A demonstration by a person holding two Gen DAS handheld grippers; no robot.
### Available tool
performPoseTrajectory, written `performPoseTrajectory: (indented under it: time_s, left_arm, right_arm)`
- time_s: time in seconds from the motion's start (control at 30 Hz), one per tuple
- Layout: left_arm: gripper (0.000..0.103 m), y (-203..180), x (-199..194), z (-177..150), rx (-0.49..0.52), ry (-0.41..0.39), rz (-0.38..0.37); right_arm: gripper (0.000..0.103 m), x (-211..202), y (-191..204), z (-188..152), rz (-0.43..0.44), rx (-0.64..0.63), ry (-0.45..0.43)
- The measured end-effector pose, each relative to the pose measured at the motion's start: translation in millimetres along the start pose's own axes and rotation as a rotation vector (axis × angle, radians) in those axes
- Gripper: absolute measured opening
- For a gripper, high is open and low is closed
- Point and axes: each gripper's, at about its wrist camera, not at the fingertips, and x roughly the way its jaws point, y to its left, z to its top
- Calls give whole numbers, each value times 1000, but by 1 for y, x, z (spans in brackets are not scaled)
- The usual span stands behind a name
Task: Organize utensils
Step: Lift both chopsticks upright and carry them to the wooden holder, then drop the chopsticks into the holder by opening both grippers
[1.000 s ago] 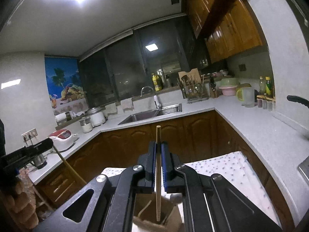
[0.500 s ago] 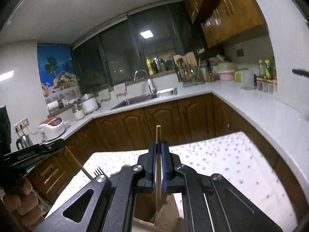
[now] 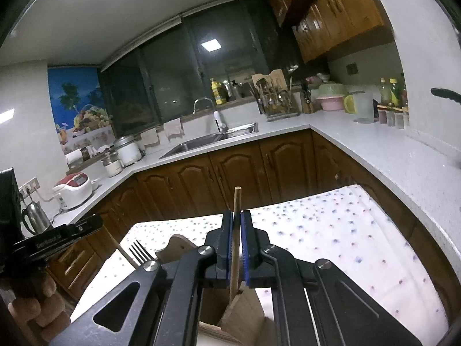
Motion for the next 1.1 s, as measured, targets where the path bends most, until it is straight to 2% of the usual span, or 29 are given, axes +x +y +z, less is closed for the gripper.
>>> performPoseTrajectory:
  time_s: [0.13, 0.2, 0.23, 0.27, 0.4, 0.43, 0.47, 0.6, 0.8, 1.1]
  left_arm:
    - [15, 4, -4, 0, -22, 16, -15]
    - [27, 6, -10, 0, -32, 9, -13]
    - [36, 7, -14, 0, -35, 4, -13]
    - [45, 8, -18, 0, -37, -1, -10]
    - [71, 13, -44, -8, -52, -31, 4]
    - [82, 16, -52, -13, -65, -37, 15]
    - [84, 17, -56, -17, -74, -41, 17]
    - [85, 24, -73, -49, -82, -16, 37]
    - [85, 25, -90, -100, -48, 59, 75]
    - [85, 31, -106, -147, -55, 139, 85]
  right_arm:
    - [14, -1, -5, 1, 6, 30, 15]
    - [34, -4, -8, 2, 12, 44, 12]
    - [57, -7, -10, 3, 16, 52, 7]
    - [71, -10, -11, 4, 23, 61, -4]
    - [83, -29, -14, 5, 34, 76, -48]
    - [92, -36, -15, 4, 41, 85, -53]
    - [98, -39, -17, 3, 45, 92, -56]
    - [101, -60, -22, -14, 65, 129, -54]
    - [101, -84, -27, -55, 73, 155, 41]
    - [101, -120, -40, -113, 52, 193, 144]
